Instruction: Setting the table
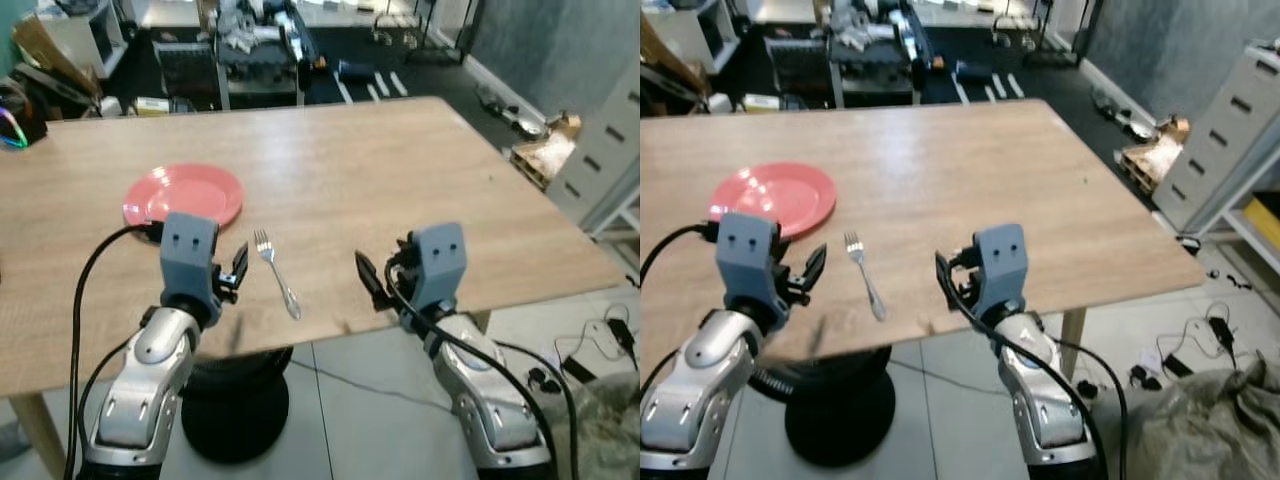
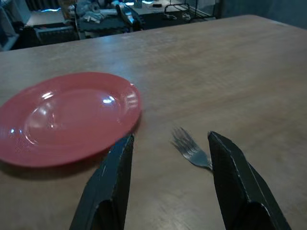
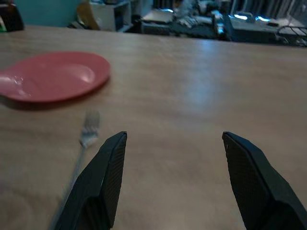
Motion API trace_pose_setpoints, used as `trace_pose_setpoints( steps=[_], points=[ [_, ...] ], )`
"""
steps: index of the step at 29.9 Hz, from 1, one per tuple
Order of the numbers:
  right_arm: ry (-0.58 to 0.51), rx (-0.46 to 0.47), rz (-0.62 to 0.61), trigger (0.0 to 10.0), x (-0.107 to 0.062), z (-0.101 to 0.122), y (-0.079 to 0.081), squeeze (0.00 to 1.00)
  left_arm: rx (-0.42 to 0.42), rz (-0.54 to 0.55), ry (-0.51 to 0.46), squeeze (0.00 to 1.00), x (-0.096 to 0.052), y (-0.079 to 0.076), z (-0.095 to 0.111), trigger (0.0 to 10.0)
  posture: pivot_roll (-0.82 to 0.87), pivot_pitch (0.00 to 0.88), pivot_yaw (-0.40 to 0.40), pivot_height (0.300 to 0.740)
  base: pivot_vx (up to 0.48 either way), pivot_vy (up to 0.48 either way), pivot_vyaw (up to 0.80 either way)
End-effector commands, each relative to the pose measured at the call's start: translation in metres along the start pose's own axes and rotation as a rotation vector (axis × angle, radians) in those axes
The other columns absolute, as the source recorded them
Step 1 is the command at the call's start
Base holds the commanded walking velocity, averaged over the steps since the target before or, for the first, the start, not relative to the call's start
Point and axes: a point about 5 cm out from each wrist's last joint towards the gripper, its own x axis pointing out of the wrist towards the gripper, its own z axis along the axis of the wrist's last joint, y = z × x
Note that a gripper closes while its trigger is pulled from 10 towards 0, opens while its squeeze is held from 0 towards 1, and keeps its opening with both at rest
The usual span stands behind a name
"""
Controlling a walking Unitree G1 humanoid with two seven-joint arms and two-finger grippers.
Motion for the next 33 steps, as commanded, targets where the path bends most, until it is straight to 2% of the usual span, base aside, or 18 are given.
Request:
trace_pose_setpoints(
  steps=[1,7,9,10,12,18,21,27,31,32,33],
  points=[
    [0.023,0.003,0.018,10.0,-0.001,-0.004,0.005,0.0,0.009,0.018,0.016,0.0,-0.002,0.004,-0.003,10.0,0.0,0.071,0.038,0.74,0.405,0.0,0.0],
    [0.025,0.007,0.028,10.0,-0.001,-0.005,0.008,0.0,0.009,0.02,0.021,0.0,-0.003,0.004,-0.003,10.0,0.0,0.071,0.038,0.74,0.337,0.0,0.0],
    [0.084,-0.014,0.15,10.0,0.0,-0.014,0.037,0.0,0.008,0.021,0.058,0.0,-0.004,0.003,-0.009,10.0,0.0,0.073,0.035,0.74,0.0,0.0,0.0],
    [0.084,-0.014,0.15,10.0,0.0,-0.014,0.037,0.0,0.008,0.021,0.058,0.0,-0.004,0.003,-0.009,10.0,0.0,0.073,0.035,0.74,0.0,0.0,0.0],
    [0.128,-0.041,0.216,10.0,-0.001,-0.022,0.051,0.0,0.007,0.019,0.079,0.0,-0.005,0.001,-0.013,10.0,0.01,0.072,0.033,0.74,0.0,0.0,0.0],
    [0.202,-0.069,0.259,10.0,-0.009,-0.032,0.052,0.0,0.023,-0.035,0.133,0.0,-0.011,-0.006,-0.022,10.0,0.0,0.07,0.028,0.74,0.0,0.0,0.0],
    [0.219,-0.018,0.287,10.0,-0.018,-0.03,0.047,0.0,0.03,-0.06,0.151,0.0,-0.014,-0.007,-0.024,10.0,0.0,0.068,0.029,0.74,0.0,0.0,0.0],
    [0.28,-0.004,0.291,10.0,-0.024,-0.038,0.046,0.0,0.05,-0.07,0.159,0.0,-0.014,-0.004,-0.025,10.0,-0.01,0.063,0.027,0.74,0.0,0.0,0.0],
    [0.323,0.065,0.308,10.0,-0.026,-0.046,0.052,0.0,0.067,-0.068,0.176,0.0,-0.014,-0.002,-0.028,10.0,0.0,0.059,0.024,0.74,0.0,0.0,0.0],
    [0.344,0.154,0.328,10.0,-0.028,-0.048,0.058,0.0,0.083,-0.067,0.193,0.0,-0.015,0.0,-0.031,10.0,0.0,0.056,0.023,0.74,0.0,0.0,0.0],
    [0.348,0.176,0.333,10.0,-0.028,-0.049,0.059,0.0,0.086,-0.067,0.197,0.0,-0.015,0.001,-0.031,10.0,0.0,0.056,0.023,0.74,0.0,0.0,0.0]
  ],
)
